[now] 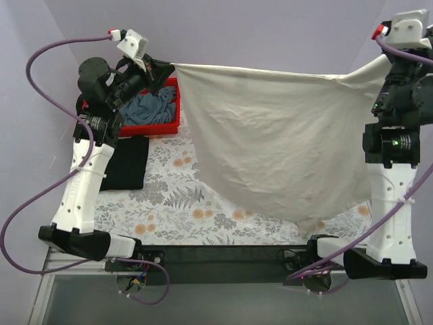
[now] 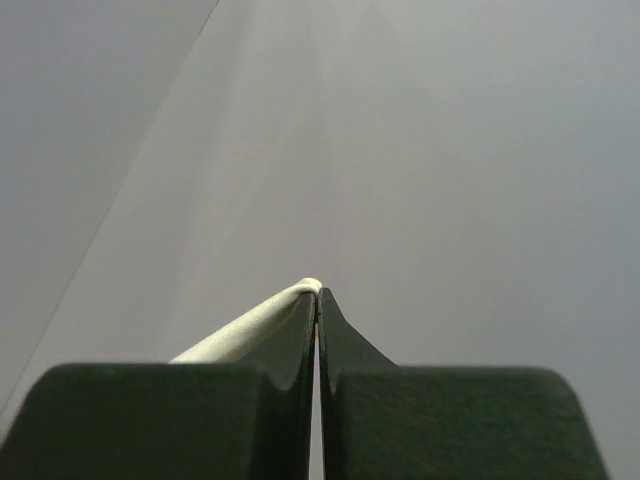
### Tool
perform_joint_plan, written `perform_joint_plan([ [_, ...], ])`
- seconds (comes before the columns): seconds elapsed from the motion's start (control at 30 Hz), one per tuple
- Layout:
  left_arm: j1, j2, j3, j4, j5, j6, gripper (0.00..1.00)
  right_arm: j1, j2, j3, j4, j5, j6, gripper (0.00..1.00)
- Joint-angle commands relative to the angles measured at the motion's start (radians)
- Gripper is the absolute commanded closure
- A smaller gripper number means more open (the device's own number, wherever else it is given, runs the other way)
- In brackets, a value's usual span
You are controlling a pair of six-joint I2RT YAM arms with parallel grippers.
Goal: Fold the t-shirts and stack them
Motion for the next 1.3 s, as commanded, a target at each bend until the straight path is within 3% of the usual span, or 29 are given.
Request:
perform_joint_plan([
  [0.0, 0.0, 0.016, 0.071, 0.022, -0.063, 0.032, 1.0, 0.003, 0.027, 0.051, 0.092, 0.025, -0.036, 0.99],
  [0.27, -0.002, -0.008, 0.133, 0.034, -0.043, 0.024, 1.0, 0.003, -0.043, 0.107, 0.103, 0.005, -0.044, 0.99],
  [0.73, -0.003, -0.264, 0.086, 0.047, 0.025, 0.027, 1.0, 0.01, -0.296, 0.067, 0.098, -0.044, -0.041, 0.98],
  [1.07, -0.003, -0.237, 0.054, 0.054, 0.011, 0.015, 1.0, 0.032, -0.232, 0.139, 0.078, -0.081, -0.052, 0.97],
  [1.27, -0.003, -0.12, -0.112, 0.125, -0.033, -0.002, 1.0, 0.033, -0.16, 0.012, 0.074, -0.076, -0.015, 0.97],
])
